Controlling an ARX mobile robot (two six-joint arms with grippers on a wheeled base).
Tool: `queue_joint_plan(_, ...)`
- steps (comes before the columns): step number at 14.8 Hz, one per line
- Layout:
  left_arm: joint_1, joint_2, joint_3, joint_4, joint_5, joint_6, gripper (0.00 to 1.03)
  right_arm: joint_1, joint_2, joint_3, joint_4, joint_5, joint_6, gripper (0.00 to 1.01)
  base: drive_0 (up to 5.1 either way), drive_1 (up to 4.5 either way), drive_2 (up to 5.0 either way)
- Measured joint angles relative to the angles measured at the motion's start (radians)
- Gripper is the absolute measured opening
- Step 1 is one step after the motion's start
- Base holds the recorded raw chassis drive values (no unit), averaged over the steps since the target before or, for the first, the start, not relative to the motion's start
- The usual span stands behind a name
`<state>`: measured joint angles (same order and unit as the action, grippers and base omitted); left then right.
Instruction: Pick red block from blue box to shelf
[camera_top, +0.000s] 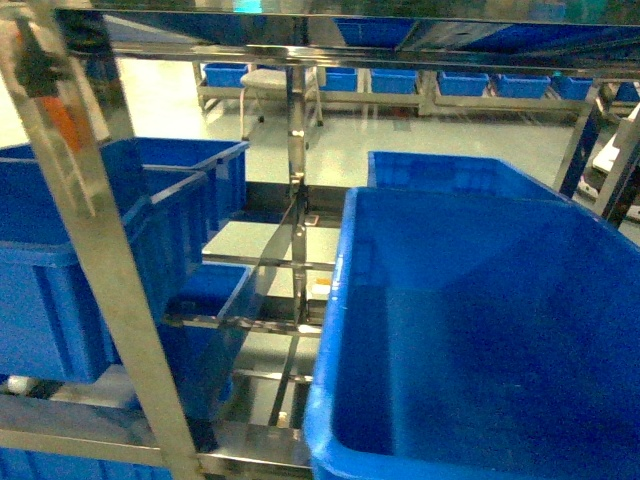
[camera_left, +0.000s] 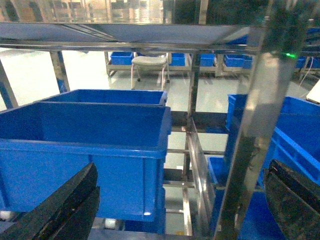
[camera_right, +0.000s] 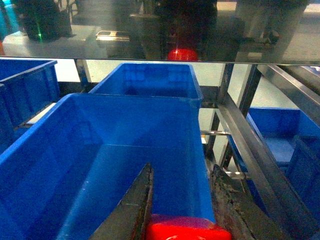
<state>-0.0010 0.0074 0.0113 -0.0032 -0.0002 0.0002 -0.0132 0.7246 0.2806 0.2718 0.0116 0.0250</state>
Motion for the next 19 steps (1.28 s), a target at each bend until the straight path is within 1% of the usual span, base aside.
queue_joint_plan(2,0.0,0.0,0.0,-0.004,-0.006,0.0,0.98,0.0,0.0,0.0,0.003,-0.008,0.0,0.27,-4.9,2.56,2.6)
queue_joint_plan(8,0.0,0.0,0.0,0.0,-0.003,0.0,0.98,0.0,0.0,0.0,0.0,-0.004,0.0,0.27,-4.9,2.56,2.6)
queue_joint_plan(9,0.0,0.0,0.0,0.0,-0.003,0.0,0.98,0.001,0.036,0.009,-0.035,-0.012,0.007,0.27,-4.9,2.56,2.6)
queue_joint_plan(10,0.0,0.0,0.0,0.0,-0.003,0.0,0.98,0.024,0.059,0.027,-0.036,-0.028,0.017,0.27,-4.9,2.56,2.6)
queue_joint_plan(11,0.0,0.0,0.0,0.0,-0.002,0.0,0.98,0.051,0.127,0.037,-0.069,-0.041,0.065,0.27,-4.9,2.56,2.6)
queue_joint_plan(12,0.0,0.0,0.0,0.0,-0.002,0.0,0.98,0.068,0.162,0.038,-0.05,-0.038,0.089,0.27,-4.9,2.56,2.6)
queue_joint_plan(14,0.0,0.0,0.0,0.0,-0.002,0.0,0.98,0.091,0.195,0.038,-0.009,-0.031,0.1,0.27,-4.9,2.56,2.6)
queue_joint_plan(19,0.0,0.0,0.0,0.0,-0.002,0.0,0.98,0.112,0.221,0.038,0.007,-0.025,0.11,0.27,-4.9,2.56,2.6)
